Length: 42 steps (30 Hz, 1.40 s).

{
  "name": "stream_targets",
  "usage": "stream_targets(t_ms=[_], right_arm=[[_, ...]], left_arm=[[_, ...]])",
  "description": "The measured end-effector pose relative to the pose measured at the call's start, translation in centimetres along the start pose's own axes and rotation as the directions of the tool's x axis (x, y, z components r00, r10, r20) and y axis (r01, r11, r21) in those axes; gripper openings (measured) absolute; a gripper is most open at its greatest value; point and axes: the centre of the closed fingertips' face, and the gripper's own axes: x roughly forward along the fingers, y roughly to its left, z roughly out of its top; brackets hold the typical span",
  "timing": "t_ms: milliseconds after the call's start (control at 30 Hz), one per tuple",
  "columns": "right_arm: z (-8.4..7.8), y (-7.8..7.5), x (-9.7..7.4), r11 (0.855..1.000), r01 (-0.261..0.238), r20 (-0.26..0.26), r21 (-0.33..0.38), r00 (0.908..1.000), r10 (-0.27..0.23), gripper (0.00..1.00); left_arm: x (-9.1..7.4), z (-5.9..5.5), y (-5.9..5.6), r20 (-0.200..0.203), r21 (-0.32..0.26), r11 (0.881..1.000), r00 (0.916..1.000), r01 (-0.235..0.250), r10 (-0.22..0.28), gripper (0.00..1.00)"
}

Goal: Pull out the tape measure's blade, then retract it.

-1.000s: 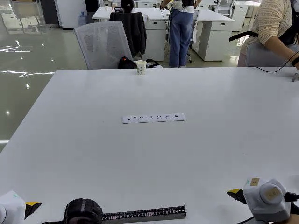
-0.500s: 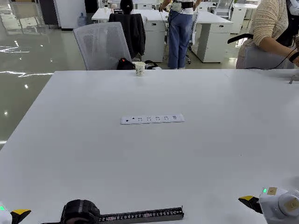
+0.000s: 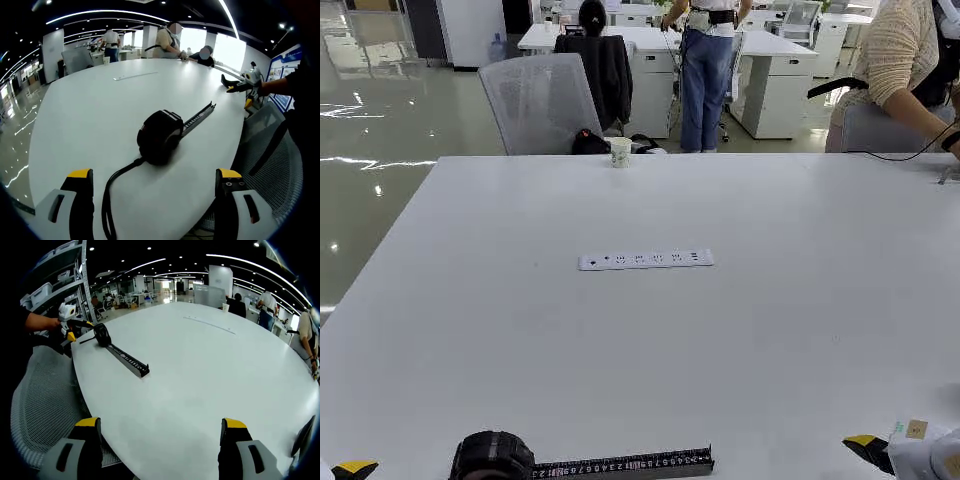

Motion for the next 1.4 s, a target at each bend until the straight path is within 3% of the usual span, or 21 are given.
stream_targets(t_ms=[267, 467, 567, 833, 967, 1067, 1300, 1400], right_arm=[[-0.6, 0.2, -0.1, 1.000, -0.004, -0.010, 0.020, 0.9999, 0.005, 0.99], [-0.9, 0.6, -0.1, 1.000, -0.001, -0.031, -0.009, 0.9995, 0.000, 0.99], [-0.6, 0.8, -0.1, 0.999, -0.015, -0.007, 0.043, 0.9999, 0.015, 0.99], [-0.1, 0.4, -0.3, 1.000, -0.012, -0.019, 0.011, 0.9997, 0.012, 0.99], [0.4, 0.2, 0.0, 1.000, -0.021, -0.029, -0.006, 0.9994, 0.021, 0.99], [0.7, 0.3, 0.3, 0.999, -0.045, -0.040, -0.028, 0.9982, 0.044, 0.99], [0.9, 0.5, 1.1, 0.994, -0.091, -0.089, -0.056, 0.9923, 0.085, 0.99], [1.2, 0.4, 1.3, 0.992, -0.099, -0.104, -0.075, 0.9904, 0.091, 0.99]], left_arm=[[0.0, -0.5, 0.0, -0.011, 0.000, 1.000, 0.9999, -0.009, 0.009, 0.99], [0.2, -0.5, -0.2, -0.011, -0.002, 1.000, 0.9999, -0.004, 0.004, 0.99], [0.4, -0.2, -0.3, 0.007, -0.016, 1.000, 1.0000, -0.001, 0.001, 0.98], [1.2, 0.2, -1.1, 0.000, -0.051, 0.999, 0.9999, 0.013, -0.013, 0.99], [1.6, 0.6, -1.0, -0.010, -0.063, 0.998, 0.9999, -0.013, 0.013, 0.99], [1.8, 1.0, -1.1, 0.004, -0.075, 0.997, 0.9997, -0.024, 0.025, 0.99], [2.4, 1.0, -1.9, -0.003, -0.094, 0.995, 0.9999, -0.016, 0.016, 0.99], [2.8, 0.9, -2.3, -0.018, -0.076, 0.997, 0.9997, -0.016, 0.015, 0.99]])
